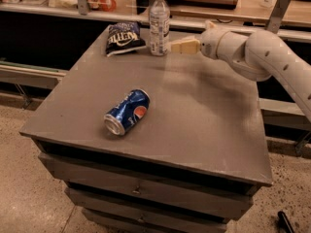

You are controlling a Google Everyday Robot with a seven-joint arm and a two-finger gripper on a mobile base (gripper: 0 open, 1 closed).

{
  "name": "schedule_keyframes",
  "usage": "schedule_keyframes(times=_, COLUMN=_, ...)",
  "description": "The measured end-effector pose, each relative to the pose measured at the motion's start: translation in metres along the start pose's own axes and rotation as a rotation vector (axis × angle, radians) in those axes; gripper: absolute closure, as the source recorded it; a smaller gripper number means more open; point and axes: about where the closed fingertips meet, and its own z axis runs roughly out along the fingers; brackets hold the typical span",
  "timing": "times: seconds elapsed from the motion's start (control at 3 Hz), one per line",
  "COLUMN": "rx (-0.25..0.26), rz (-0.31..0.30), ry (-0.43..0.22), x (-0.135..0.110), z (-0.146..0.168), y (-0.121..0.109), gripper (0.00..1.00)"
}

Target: Move blue plastic bottle near blue chip bag

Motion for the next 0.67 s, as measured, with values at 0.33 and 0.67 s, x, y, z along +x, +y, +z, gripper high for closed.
schedule_keyframes(times=0.33, rx=0.137, rz=-0.036, ry=0.026, x=-0.0053, z=-0.0464, y=-0.034, gripper=0.0)
schedule_keyframes(times=0.67, rx=0.134, rz=-0.033, ry=0.023, x=-0.0056, z=-0.0416, y=-0.032, gripper=0.0)
